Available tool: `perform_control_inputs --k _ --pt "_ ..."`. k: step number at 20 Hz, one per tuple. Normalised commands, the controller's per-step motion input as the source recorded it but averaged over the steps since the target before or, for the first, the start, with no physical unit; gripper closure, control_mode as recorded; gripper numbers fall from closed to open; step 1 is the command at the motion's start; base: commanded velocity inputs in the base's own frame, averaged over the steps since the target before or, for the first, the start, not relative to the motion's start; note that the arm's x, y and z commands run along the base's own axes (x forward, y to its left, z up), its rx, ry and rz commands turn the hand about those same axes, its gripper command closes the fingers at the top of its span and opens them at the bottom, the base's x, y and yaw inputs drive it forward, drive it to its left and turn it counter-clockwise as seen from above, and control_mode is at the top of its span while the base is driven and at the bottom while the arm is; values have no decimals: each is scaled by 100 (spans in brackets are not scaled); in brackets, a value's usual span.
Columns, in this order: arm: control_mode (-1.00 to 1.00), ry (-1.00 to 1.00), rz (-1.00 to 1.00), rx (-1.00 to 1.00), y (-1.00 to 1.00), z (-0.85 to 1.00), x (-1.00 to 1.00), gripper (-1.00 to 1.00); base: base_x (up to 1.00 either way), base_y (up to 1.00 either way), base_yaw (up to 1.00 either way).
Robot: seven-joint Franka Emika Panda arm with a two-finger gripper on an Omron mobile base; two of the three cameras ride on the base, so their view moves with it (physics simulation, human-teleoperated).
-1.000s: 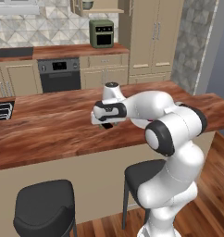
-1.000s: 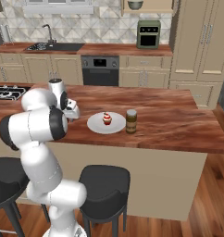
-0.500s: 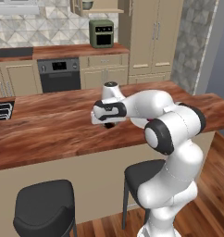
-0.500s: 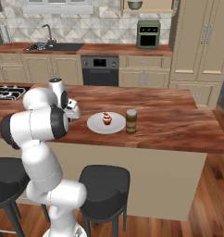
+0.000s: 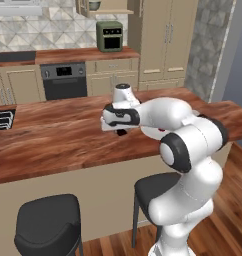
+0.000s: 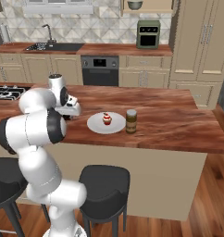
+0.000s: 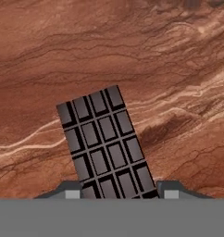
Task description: Take the cinnamon bottle from the cabinet and place it on the dining table, next to the plate with the cupcake. Then take the chocolate from the dining counter and place it on the cupcake plate.
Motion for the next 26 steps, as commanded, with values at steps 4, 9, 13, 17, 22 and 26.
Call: perform_control_inputs --k 4,9,13,17,22,26 --pt "-100 -1 -2 0 -38 83 -18 100 0 0 0" --pt "-100 -1 -1 0 -83 42 -27 100 0 0 0" --pt "-100 1 0 0 -85 -1 -6 100 0 0 0" --pt "-100 2 0 -1 -43 -9 0 100 0 0 0" --pt "-100 0 0 -4 -42 -4 0 100 0 0 0" --pt "-100 0 0 -6 -26 -24 0 100 0 0 0"
